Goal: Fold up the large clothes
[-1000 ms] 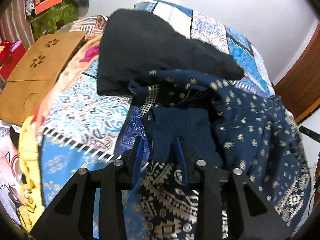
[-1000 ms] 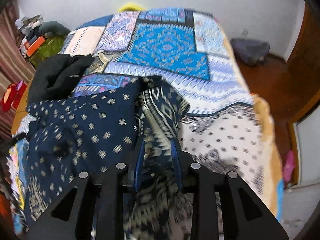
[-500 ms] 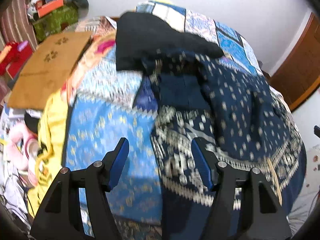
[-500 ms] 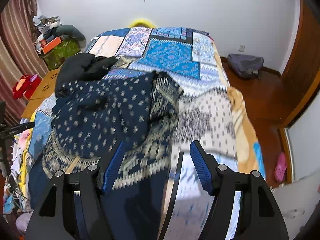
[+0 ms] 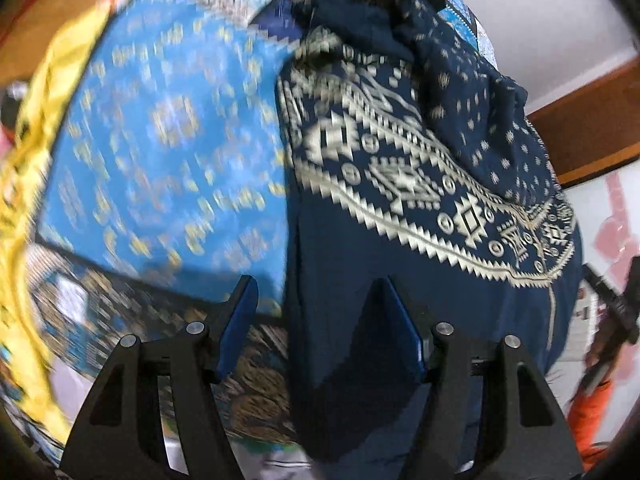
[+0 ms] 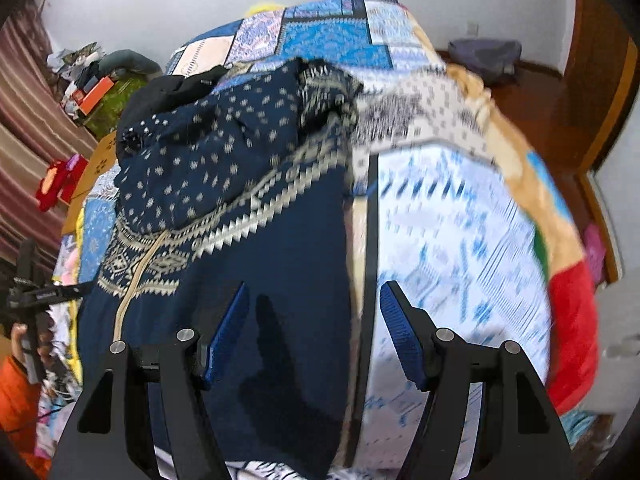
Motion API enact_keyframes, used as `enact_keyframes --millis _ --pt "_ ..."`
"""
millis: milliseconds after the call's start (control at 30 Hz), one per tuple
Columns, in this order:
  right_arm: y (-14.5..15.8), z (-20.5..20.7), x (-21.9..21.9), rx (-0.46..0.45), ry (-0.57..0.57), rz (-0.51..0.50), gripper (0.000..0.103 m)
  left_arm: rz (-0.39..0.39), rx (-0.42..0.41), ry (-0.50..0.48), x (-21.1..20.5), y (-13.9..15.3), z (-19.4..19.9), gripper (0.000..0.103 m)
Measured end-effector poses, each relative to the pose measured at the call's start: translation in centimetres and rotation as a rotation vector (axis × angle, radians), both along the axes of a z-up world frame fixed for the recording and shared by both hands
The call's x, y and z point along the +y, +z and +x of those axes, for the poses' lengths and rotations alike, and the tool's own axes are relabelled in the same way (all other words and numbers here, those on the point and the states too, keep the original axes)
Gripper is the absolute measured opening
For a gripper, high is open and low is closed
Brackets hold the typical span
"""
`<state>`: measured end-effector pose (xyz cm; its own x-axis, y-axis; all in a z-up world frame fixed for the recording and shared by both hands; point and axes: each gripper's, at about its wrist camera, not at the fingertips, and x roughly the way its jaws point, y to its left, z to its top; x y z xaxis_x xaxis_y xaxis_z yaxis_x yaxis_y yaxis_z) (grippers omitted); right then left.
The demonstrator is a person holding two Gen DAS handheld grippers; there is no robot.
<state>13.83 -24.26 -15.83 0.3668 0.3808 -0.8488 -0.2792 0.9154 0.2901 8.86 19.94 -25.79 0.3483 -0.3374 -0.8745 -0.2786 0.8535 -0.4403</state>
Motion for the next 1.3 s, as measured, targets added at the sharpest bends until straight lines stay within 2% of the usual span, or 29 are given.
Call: enact_keyframes --millis 67,267,333,367,400,433,467,567,700,867,1000,1167,1300 --pt "-0.4 -0.7 0.4 0.012 0.011 0.014 0.064 -0.072 -0.009 0.02 -0.3 -0.6 -0.5 0.064" --pt "-0.6 -1.9 2.2 -0.045 0.032 -0.006 0.064 -0.146 -0.084 0.034 -1.7 -0.4 -1.6 0.062" --pt "-0.7 -1.7 2.1 -0.055 0.015 0.012 0.049 -0.122 -0.113 0.016 -2.6 0.2 -1.9 0.042" --pt "-0.8 -1.6 2.1 -0.058 0.012 0.02 0.026 -0.106 -0.12 0.005 -2.8 0.6 -1.7 0.034" --pt "-0.8 -1.4 2.2 -0.052 0.014 0.032 0.01 -0.078 -0.129 -0.007 -3.2 1.1 -1.5 0.021" --pt "-0.8 -1.1 2.2 -0.037 0.02 0.064 0.01 -0.033 -0.139 -0.023 -3.6 1.8 -1.3 0.008" --pt "-0.6 -1.0 2.2 -0.04 0.017 0.085 0.01 -0.014 -0.148 -0.032 -3.8 2.2 -1.0 0.006" --pt "0.9 -0.8 3.1 -0.107 0.043 0.067 0.009 0.009 -0.215 -0.048 -3.9 4.6 -0.3 0.006" --pt "3.4 -0.1 3.9 -0.178 0.065 0.093 0.009 0.03 -0.319 -0.044 -3.7 8.1 1.3 0.006" --pt "4.8 2.6 3.7 -0.245 -0.001 0.105 0.009 0.103 -0.425 0.031 -1.3 11.1 3.7 0.006" --pt "3.3 5.4 3.1 -0.218 -0.057 0.079 0.009 0.17 -0.391 0.103 0.0 10.2 6.8 0.006" --pt "0.4 7.4 3.1 -0.168 -0.086 0.048 0.01 0.236 -0.291 0.097 -0.3 6.5 9.9 0.008" --pt "0.7 6.6 3.6 -0.21 -0.068 -0.007 0.015 0.246 -0.216 0.116 -0.2 4.0 10.9 0.027"
